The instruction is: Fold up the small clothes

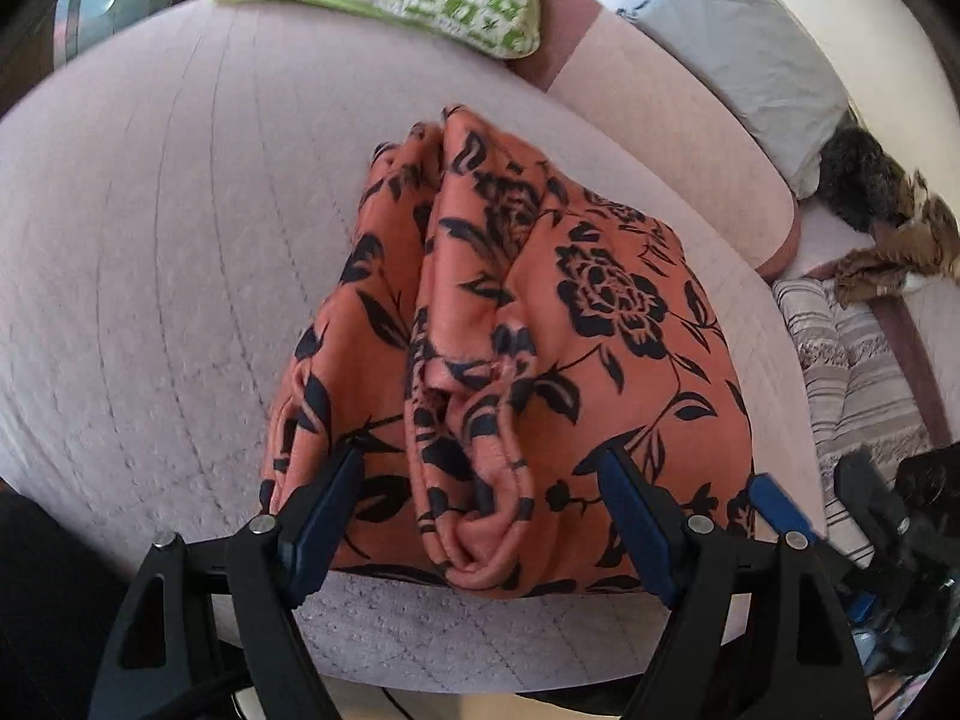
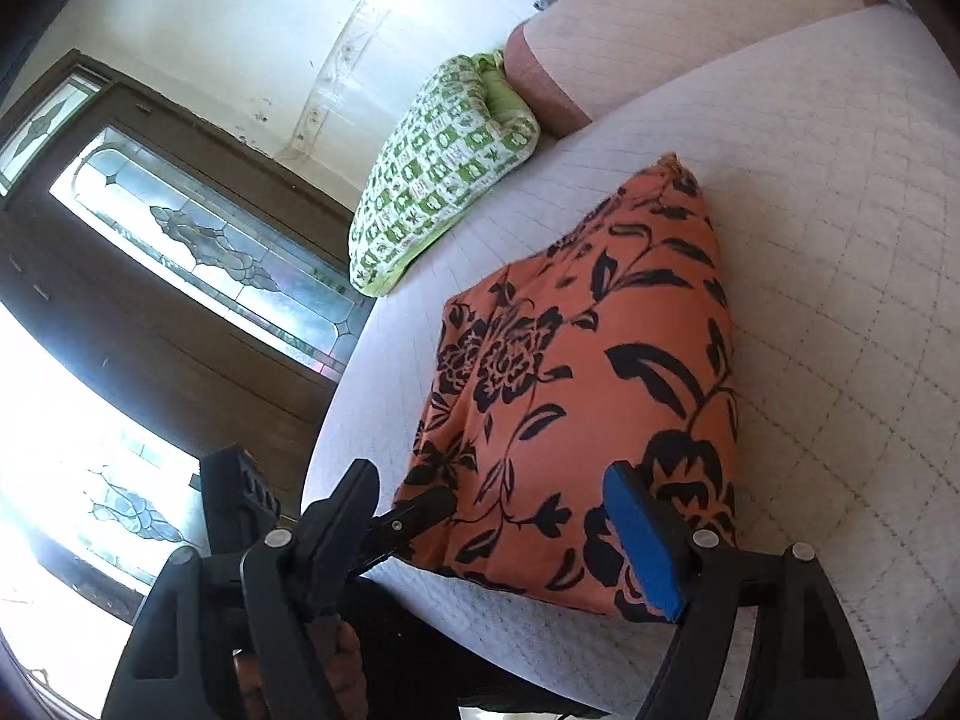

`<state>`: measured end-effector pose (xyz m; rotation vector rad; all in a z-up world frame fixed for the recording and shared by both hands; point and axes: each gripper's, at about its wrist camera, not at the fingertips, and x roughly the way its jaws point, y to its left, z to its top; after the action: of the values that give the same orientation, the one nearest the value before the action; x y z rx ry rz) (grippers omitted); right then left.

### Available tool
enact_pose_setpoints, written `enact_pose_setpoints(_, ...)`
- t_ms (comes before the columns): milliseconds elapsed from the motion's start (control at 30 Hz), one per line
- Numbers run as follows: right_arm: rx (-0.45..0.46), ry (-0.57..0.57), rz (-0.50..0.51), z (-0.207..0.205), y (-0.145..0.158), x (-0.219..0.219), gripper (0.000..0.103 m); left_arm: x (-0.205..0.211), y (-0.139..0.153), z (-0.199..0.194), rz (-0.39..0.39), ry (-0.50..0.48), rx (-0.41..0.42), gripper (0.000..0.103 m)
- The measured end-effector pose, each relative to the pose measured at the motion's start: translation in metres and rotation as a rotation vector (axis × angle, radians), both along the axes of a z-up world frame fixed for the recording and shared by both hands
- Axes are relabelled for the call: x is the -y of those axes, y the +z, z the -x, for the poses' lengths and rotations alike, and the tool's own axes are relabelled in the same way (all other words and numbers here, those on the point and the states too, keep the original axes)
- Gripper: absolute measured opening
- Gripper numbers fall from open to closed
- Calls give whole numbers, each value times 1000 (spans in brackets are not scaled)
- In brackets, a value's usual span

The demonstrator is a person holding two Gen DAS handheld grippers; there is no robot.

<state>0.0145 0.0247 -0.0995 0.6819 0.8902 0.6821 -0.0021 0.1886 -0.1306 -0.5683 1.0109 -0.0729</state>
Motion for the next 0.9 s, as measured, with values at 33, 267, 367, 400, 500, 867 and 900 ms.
enact_pose_setpoints(33,-4,3,5,-2,-2,-5,81,-2,-1,1,17,-4,1,44)
enact_pose_setpoints(267,3,3,55,-11,1,-13,80,-3,52,21,-92,-32,183,10)
enact_pose_setpoints(367,17,17,66,-17,9,-19,80,-6,70,31,-167,-37,241,11)
enact_pose_setpoints(400,23,25,78,-20,10,-23,80,-12,57,26,-174,-20,205,11)
enact_pose_setpoints(500,-27,64,136,-29,-1,-39,80,-31,-7,6,-57,-32,-4,12)
enact_pose_setpoints(867,-103,103,169,-55,-22,-54,83,-39,-6,24,-43,-21,25,18)
enact_pose_setpoints(900,-108,107,144,-54,-25,-54,83,-44,4,30,-63,-17,37,21)
